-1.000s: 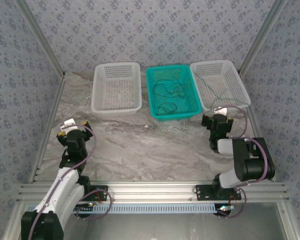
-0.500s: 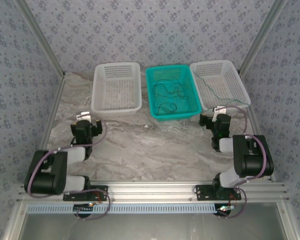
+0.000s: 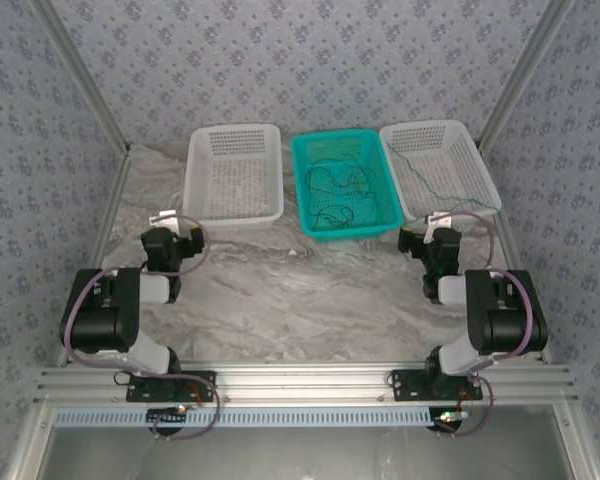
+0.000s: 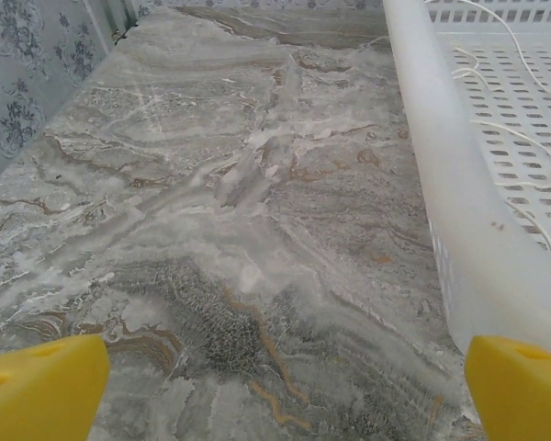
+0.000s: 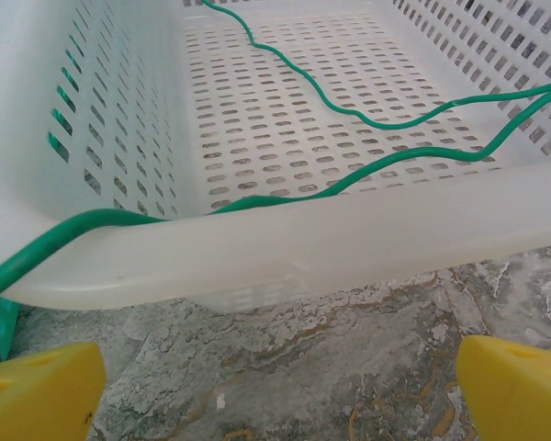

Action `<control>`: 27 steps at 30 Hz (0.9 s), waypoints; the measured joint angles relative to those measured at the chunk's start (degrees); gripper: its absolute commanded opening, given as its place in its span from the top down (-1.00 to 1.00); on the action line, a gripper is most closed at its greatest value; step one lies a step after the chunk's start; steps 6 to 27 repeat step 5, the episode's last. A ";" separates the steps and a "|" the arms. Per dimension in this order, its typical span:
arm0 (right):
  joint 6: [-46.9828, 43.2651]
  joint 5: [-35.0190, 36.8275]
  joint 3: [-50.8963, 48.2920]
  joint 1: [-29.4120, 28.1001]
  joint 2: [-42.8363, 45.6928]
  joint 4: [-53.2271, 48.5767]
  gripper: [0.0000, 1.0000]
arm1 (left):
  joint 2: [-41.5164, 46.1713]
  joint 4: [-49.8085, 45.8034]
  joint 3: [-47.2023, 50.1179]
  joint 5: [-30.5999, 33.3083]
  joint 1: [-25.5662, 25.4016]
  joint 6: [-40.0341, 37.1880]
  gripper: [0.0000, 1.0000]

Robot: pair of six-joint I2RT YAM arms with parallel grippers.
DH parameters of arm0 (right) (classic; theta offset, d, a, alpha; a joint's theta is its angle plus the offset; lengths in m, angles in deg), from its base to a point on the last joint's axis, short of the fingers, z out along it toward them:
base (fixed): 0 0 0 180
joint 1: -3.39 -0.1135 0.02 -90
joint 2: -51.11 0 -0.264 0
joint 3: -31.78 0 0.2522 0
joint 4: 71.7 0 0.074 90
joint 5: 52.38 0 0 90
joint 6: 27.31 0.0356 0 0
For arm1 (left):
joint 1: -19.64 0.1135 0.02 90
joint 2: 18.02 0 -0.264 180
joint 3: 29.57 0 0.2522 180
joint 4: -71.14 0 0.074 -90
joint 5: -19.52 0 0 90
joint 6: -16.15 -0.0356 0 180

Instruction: Untangle the cables

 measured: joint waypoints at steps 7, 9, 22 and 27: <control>-0.02 0.00 0.02 0.00 0.00 0.00 -1.00 | 0.00 -0.09 0.00 -0.11 0.00 0.00 -0.99; -0.02 0.00 0.02 0.00 0.00 0.00 -1.00 | 0.00 -0.09 0.00 -0.11 0.00 0.00 -0.99; -0.02 0.00 0.02 0.00 0.00 0.00 -1.00 | 0.00 -0.09 0.00 -0.11 0.00 0.00 -0.99; -0.02 0.00 0.02 0.00 0.00 0.00 -1.00 | 0.00 -0.09 0.00 -0.11 0.00 0.00 -0.99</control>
